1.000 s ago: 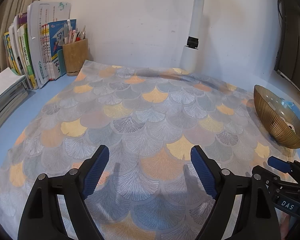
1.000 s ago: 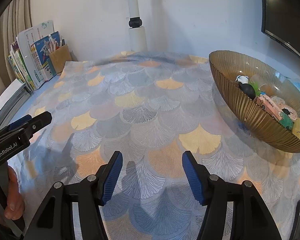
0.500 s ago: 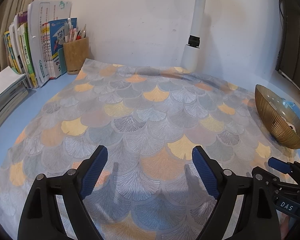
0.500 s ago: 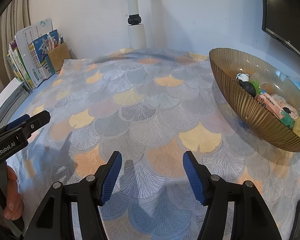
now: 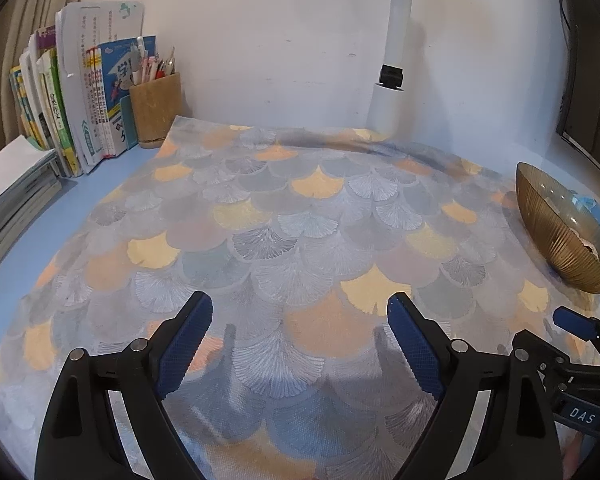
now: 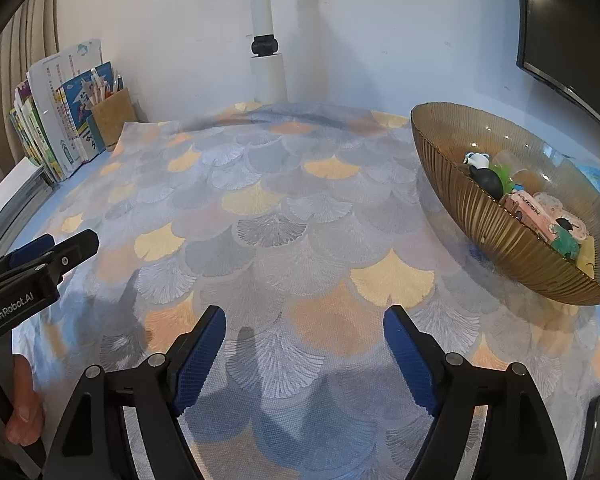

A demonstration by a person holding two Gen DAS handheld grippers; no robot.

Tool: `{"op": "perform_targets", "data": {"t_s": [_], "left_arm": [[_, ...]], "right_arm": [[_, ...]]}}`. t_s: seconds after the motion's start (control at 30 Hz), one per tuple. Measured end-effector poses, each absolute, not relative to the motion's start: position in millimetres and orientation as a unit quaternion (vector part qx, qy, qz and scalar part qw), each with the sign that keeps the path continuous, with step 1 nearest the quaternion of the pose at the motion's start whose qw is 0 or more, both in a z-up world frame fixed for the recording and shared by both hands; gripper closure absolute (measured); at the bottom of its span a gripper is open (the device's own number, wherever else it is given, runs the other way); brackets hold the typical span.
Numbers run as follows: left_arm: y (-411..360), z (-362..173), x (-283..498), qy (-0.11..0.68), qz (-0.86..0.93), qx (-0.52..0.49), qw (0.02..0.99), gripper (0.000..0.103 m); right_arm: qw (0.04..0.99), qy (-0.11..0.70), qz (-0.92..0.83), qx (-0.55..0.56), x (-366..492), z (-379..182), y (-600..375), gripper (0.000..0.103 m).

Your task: Organize rigid objects

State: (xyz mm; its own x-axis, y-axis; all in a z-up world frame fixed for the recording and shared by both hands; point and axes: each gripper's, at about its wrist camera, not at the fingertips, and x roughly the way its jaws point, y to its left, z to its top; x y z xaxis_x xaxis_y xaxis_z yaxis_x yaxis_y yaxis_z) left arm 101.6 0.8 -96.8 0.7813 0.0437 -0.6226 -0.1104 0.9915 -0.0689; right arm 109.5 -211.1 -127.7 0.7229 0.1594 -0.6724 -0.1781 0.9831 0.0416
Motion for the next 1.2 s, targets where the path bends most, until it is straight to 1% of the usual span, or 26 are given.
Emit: {"op": "perform_targets", "data": {"t_s": [1.2], "left_arm": [[2.2,-97.4,104.7,0.334,0.032,-0.049,0.941,0.014]], "right_arm": [[0.924,0.371,0.091,-0.021,115.3,-131.3,-212.7,0.023]]}}
